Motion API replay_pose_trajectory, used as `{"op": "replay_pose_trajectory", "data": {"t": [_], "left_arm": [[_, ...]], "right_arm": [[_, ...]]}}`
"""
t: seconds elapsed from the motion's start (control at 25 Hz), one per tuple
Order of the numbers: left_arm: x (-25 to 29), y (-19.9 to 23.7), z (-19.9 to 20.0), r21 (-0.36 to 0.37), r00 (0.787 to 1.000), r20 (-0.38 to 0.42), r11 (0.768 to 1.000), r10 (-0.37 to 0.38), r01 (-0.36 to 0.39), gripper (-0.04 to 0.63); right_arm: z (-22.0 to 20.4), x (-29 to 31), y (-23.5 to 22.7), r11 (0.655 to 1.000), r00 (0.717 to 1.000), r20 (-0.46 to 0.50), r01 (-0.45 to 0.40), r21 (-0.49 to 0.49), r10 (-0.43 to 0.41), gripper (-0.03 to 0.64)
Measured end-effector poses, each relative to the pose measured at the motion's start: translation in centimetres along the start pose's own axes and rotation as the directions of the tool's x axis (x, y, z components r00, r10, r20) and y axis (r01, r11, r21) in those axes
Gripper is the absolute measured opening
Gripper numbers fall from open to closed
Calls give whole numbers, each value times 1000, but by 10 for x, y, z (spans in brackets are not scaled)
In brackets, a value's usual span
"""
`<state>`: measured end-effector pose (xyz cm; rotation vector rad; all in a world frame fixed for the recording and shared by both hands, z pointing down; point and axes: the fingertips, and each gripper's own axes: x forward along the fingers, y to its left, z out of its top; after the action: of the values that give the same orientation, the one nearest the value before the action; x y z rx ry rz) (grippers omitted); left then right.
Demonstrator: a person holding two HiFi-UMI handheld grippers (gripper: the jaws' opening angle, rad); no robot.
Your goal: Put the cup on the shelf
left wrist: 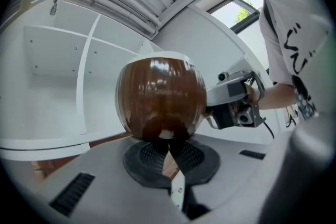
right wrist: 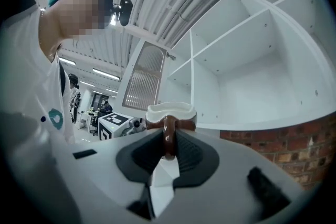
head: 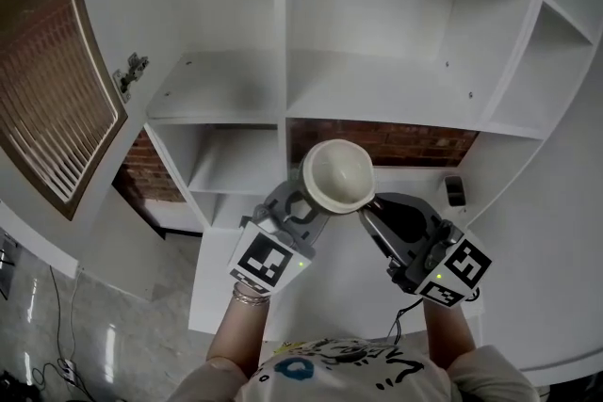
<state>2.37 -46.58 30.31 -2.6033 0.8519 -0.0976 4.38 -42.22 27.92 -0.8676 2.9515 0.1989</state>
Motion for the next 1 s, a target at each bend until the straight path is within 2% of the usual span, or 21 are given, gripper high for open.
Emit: {"op": "replay_pose_trajectory", "data": {"t": [0.2,0.32,0.44,0.6,0.8,1.0], "left_arm": [[21,22,20,43,999,4,998,43,-43,17],[31,32,27,24,998,15,998,55,-56,17],[42,44,31,26,998,-9,997,69,-68,17],[58,61,38,20,994,-48,995,100,-99,17],[69,75,44,-31,990,-63,992,124,-126,17],[69,82,52,-47,990,-54,990,130,-132,17]], "right_arm": [[24,5,-25,1000,1000,22,-2,-27,3,61],[34,9,-38,999,1000,18,10,-38,-9,61],[43,14,-56,998,999,10,35,-44,-35,61],[54,20,-84,998,998,10,57,8,-57,61],[68,33,-120,995,996,-10,87,49,-86,61],[81,57,-150,995,992,-81,98,-5,-98,61]]}}
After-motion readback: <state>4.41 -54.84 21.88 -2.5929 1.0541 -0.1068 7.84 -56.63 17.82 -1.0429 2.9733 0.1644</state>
